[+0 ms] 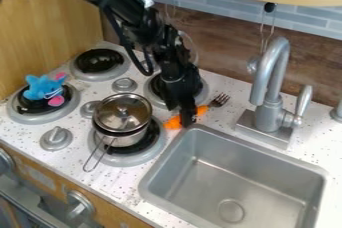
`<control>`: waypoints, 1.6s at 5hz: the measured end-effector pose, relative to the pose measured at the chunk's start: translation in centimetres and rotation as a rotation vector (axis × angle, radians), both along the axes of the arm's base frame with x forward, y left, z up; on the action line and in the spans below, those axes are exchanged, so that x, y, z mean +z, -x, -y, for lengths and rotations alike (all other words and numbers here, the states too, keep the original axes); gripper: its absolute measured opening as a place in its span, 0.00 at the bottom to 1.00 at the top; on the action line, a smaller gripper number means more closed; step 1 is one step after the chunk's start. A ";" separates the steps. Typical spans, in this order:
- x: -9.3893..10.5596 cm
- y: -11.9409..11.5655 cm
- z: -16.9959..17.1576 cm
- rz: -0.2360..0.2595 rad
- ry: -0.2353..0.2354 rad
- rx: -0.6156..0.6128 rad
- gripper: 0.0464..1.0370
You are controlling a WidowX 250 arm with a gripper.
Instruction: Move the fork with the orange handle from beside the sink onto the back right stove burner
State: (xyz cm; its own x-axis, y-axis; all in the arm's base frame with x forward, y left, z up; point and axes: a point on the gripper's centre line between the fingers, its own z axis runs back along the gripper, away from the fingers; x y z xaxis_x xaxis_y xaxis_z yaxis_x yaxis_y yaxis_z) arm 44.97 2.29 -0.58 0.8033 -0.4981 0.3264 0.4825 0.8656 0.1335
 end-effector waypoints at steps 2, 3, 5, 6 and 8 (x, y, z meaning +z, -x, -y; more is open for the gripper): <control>0.0 -0.2 1.4 0.018 0.027 -0.057 0.91; -0.2 -0.2 1.3 0.036 0.025 -0.040 0.64; -0.3 -0.1 1.4 0.035 0.019 -0.049 0.40; -0.5 0.0 1.5 0.039 0.008 -0.059 0.40; 0.1 0.5 2.4 0.054 -0.024 -0.226 0.40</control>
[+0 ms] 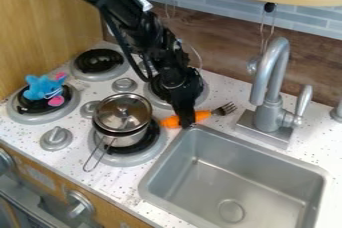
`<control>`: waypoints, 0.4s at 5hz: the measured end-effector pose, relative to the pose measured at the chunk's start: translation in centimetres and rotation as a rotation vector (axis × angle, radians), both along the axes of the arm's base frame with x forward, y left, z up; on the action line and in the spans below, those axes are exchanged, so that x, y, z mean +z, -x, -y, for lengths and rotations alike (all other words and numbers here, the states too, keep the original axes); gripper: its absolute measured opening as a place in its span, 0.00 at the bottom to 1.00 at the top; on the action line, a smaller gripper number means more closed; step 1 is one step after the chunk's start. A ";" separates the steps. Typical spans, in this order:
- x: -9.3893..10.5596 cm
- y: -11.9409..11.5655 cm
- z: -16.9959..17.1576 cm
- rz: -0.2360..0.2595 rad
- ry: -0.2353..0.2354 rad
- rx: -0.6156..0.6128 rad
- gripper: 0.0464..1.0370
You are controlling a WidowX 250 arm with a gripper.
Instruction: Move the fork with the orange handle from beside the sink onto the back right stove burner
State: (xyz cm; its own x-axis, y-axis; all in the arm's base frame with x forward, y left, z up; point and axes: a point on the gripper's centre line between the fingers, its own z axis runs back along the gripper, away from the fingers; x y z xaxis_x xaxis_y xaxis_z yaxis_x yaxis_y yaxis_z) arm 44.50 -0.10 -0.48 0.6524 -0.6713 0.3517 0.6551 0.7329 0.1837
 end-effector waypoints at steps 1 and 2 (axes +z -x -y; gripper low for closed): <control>0.9 0.0 0.3 0.007 0.001 -0.016 0.40; 3.2 -0.7 -0.3 0.053 0.039 0.008 0.40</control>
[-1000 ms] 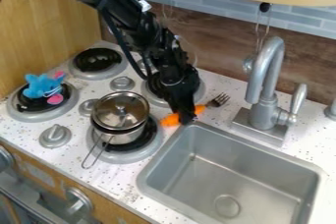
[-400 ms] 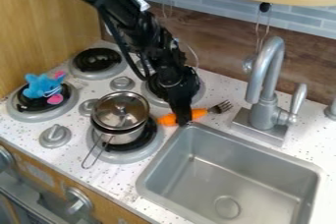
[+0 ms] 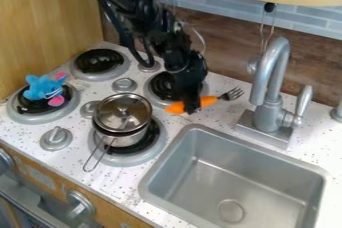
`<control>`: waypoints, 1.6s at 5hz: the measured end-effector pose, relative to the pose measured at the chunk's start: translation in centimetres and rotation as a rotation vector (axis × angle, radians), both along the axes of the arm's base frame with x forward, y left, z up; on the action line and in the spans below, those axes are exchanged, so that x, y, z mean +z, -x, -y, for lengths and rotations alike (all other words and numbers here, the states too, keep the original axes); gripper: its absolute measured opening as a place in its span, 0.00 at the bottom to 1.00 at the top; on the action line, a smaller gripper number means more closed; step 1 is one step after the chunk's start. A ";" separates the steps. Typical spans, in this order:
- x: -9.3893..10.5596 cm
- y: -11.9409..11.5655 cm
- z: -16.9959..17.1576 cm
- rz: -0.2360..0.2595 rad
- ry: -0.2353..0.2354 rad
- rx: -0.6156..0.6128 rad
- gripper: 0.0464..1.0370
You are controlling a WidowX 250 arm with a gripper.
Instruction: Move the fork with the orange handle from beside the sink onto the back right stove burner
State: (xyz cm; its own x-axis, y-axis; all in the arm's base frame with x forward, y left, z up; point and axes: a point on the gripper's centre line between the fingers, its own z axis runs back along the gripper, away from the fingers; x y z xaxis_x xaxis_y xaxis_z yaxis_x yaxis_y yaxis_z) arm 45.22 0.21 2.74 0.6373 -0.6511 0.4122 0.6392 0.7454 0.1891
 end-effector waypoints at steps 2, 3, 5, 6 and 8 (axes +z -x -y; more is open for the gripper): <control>2.4 -1.9 -1.4 0.074 -0.017 0.007 0.40; 4.3 -3.3 -3.1 0.126 -0.053 0.031 0.40; 3.6 -4.6 -6.1 0.135 -0.100 0.081 0.40; 1.9 -5.0 -7.8 0.106 -0.149 0.124 0.40; 1.1 -6.1 -11.9 0.107 -0.144 0.210 0.40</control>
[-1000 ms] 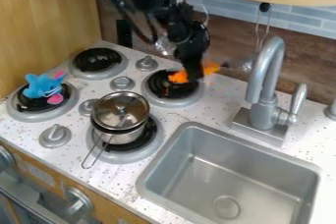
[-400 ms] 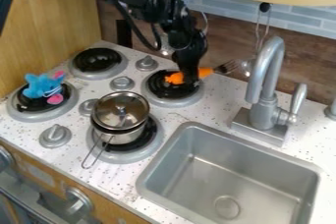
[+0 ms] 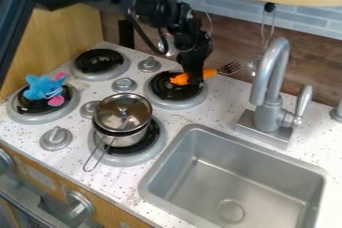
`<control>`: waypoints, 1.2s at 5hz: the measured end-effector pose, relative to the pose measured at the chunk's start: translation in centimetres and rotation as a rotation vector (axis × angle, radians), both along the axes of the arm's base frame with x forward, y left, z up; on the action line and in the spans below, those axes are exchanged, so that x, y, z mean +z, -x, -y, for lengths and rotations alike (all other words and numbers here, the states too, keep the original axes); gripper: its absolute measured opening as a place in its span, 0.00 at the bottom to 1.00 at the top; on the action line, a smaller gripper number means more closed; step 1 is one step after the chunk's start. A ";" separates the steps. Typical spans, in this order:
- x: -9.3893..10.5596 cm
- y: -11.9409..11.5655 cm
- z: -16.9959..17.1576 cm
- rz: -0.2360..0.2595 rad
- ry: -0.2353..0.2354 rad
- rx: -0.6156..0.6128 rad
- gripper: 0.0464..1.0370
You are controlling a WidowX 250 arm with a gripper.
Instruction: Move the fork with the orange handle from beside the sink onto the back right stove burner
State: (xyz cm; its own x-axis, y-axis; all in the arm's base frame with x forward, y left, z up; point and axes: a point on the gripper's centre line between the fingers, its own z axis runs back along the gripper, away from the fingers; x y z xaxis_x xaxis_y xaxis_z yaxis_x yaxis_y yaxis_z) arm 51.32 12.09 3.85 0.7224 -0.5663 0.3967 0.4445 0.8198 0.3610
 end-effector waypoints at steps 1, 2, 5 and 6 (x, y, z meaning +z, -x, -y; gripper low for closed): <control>-0.5 -1.0 -0.8 -0.009 0.009 0.001 0.40; -1.2 -1.7 -1.8 -0.023 0.022 0.012 0.40; -1.8 -1.7 -3.8 -0.033 -0.023 0.070 0.40; -1.8 -0.4 -4.3 -0.036 -0.026 0.098 0.40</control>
